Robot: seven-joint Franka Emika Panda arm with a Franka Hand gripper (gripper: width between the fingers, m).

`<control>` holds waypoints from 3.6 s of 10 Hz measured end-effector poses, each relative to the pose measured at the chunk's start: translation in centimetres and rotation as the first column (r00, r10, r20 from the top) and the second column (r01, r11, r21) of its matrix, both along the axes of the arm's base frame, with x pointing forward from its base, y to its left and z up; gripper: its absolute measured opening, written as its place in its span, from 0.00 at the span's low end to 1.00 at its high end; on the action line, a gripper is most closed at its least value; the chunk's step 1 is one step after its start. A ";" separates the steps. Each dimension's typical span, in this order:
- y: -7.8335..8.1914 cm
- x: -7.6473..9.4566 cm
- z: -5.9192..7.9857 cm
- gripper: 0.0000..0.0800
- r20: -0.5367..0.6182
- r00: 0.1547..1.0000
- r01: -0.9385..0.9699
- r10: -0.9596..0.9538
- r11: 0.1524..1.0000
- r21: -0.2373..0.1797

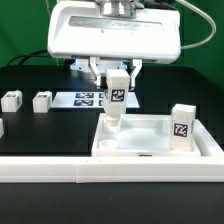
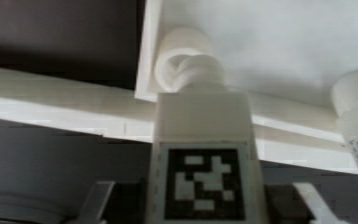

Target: Assemble square table

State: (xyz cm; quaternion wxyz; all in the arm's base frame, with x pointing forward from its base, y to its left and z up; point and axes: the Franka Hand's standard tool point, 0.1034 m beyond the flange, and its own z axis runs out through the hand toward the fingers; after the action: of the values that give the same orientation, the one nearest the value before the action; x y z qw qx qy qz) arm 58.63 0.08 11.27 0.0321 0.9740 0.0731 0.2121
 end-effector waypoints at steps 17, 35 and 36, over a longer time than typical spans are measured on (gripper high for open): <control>-0.6 2.1 -2.5 0.36 -0.039 0.999 0.000 0.000 1.000 -0.008; -0.3 1.7 -3.7 0.78 0.055 0.998 0.003 -0.002 1.000 -0.030; -0.3 1.7 -3.7 0.81 0.055 0.998 0.003 -0.002 1.000 -0.030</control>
Offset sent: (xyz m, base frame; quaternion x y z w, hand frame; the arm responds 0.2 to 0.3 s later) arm 0.0000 0.0000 0.0000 0.0000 0.0000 0.0000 1.0000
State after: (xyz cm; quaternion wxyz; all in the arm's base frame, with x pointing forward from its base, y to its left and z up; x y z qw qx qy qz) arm 60.34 -0.26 7.56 0.0488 0.9673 0.0741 0.2378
